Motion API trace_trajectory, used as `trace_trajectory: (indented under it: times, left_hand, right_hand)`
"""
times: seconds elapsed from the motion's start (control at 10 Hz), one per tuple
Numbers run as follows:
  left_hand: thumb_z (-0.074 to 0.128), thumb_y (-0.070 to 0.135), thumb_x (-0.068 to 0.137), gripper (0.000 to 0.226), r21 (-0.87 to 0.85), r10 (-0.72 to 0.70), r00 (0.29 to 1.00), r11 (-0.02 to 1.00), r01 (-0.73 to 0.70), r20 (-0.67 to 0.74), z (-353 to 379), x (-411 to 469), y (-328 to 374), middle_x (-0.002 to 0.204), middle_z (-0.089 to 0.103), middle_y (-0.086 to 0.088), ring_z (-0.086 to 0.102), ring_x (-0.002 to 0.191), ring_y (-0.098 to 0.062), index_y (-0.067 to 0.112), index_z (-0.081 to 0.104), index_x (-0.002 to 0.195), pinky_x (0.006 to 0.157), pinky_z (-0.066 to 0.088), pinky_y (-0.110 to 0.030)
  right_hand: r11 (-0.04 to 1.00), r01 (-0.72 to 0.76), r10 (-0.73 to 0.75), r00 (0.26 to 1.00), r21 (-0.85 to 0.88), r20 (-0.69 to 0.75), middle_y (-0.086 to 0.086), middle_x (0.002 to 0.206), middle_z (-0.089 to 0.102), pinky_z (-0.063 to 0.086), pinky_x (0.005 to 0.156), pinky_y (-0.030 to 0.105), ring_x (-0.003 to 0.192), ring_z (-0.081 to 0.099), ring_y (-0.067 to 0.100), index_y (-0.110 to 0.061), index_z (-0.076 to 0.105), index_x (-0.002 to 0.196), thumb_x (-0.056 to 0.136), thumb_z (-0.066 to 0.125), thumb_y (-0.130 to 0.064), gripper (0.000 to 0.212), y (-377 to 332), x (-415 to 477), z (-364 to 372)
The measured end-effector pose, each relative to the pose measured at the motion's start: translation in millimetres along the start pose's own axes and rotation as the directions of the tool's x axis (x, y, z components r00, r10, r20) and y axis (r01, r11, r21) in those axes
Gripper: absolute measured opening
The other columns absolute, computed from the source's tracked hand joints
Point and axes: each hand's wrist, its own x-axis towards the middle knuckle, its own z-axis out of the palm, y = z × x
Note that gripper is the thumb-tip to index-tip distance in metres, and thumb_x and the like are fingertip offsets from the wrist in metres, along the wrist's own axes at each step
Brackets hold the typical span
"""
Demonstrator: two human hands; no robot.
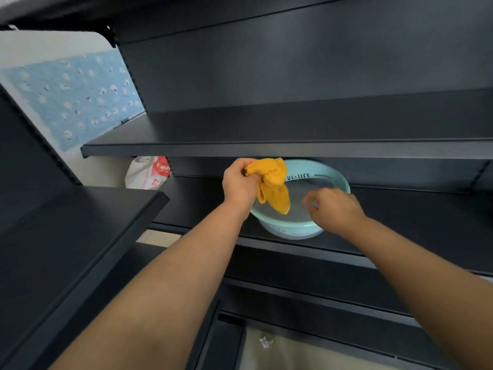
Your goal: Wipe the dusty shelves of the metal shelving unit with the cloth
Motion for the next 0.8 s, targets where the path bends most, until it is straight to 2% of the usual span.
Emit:
trace_trajectory:
  times: [0.1,0.2,0.3,0.4,0.5,0.6,0.7,0.8]
  left_hand:
    - [0.063,0.002,0.079,0.023,0.227,-0.132,0.986,0.968,0.106,0.105,9,17,-37,0.096,0.070,-0.004,0.067,0.092,-0.021,0.025,0.065,0.081,0.081,0.056,-0.033]
    - [0.064,0.008,0.080,0.021,0.402,-0.198,0.967,0.908,0.119,0.160,17,22,-65,0.100,0.070,-0.003,0.065,0.094,-0.018,0.025,0.069,0.091,0.079,0.052,-0.026]
    - [0.065,0.010,0.083,0.024,0.408,-0.188,0.966,0.907,0.103,0.174,26,33,-69,0.106,0.068,-0.003,0.064,0.099,-0.019,0.021,0.070,0.103,0.081,0.049,-0.024]
    - [0.066,0.013,0.085,0.031,0.419,-0.196,0.960,0.903,0.097,0.199,36,51,-63,0.115,0.066,-0.005,0.061,0.107,-0.023,0.018,0.068,0.115,0.093,0.049,-0.030]
    - [0.065,0.016,0.086,0.034,0.464,-0.194,0.955,0.883,0.071,0.224,49,66,-62,0.115,0.067,-0.006,0.062,0.106,-0.024,0.016,0.067,0.119,0.093,0.051,-0.033]
    - [0.059,0.017,0.087,0.025,0.494,-0.185,0.961,0.867,0.063,0.203,65,78,-63,0.108,0.070,-0.005,0.065,0.100,-0.023,0.016,0.070,0.110,0.085,0.051,-0.027]
    - [0.056,0.018,0.091,0.028,0.500,-0.210,0.961,0.861,0.095,0.180,80,93,-67,0.118,0.067,-0.001,0.063,0.105,-0.021,0.019,0.068,0.116,0.084,0.045,-0.021]
    - [0.059,0.018,0.091,0.032,0.546,-0.240,0.953,0.832,0.101,0.188,85,102,-70,0.128,0.062,-0.001,0.060,0.113,-0.021,0.021,0.064,0.123,0.090,0.043,-0.020]
  right_hand:
    - [0.999,-0.048,0.048,0.997,0.006,0.055,-0.003,0.115,0.067,0.043,0.088,0.037,0.109,0.059,0.024,-0.031,0.066,0.110,0.093,0.042,-0.021,0.032,2,8,16]
    - [0.997,-0.083,0.082,0.993,0.006,0.080,-0.003,0.119,0.065,0.043,0.095,0.039,0.112,0.058,0.022,-0.035,0.064,0.112,0.093,0.044,-0.019,0.032,8,18,24]
    - [0.994,-0.105,0.104,0.990,0.006,0.092,-0.005,0.124,0.063,0.042,0.097,0.039,0.116,0.057,0.021,-0.037,0.062,0.116,0.094,0.044,-0.020,0.034,14,30,24]
    - [0.993,-0.118,0.116,0.989,0.015,0.093,-0.007,0.125,0.063,0.040,0.098,0.039,0.117,0.056,0.020,-0.037,0.062,0.117,0.093,0.045,-0.021,0.034,18,44,24]
    - [0.994,-0.106,0.104,0.990,0.017,0.094,-0.007,0.120,0.065,0.041,0.096,0.040,0.114,0.057,0.020,-0.034,0.065,0.112,0.092,0.044,-0.021,0.031,25,57,23]
    - [0.996,-0.089,0.088,0.986,0.001,0.140,-0.008,0.120,0.065,0.042,0.097,0.041,0.115,0.056,0.020,-0.034,0.064,0.113,0.092,0.044,-0.021,0.031,33,67,22]
    - [0.995,-0.098,0.097,0.984,-0.005,0.152,-0.008,0.122,0.063,0.040,0.100,0.041,0.117,0.055,0.019,-0.035,0.063,0.114,0.093,0.045,-0.022,0.031,42,78,22]
    - [0.995,-0.105,0.104,0.982,-0.004,0.155,-0.007,0.124,0.061,0.038,0.101,0.039,0.120,0.052,0.019,-0.036,0.062,0.116,0.093,0.045,-0.023,0.031,45,86,22]
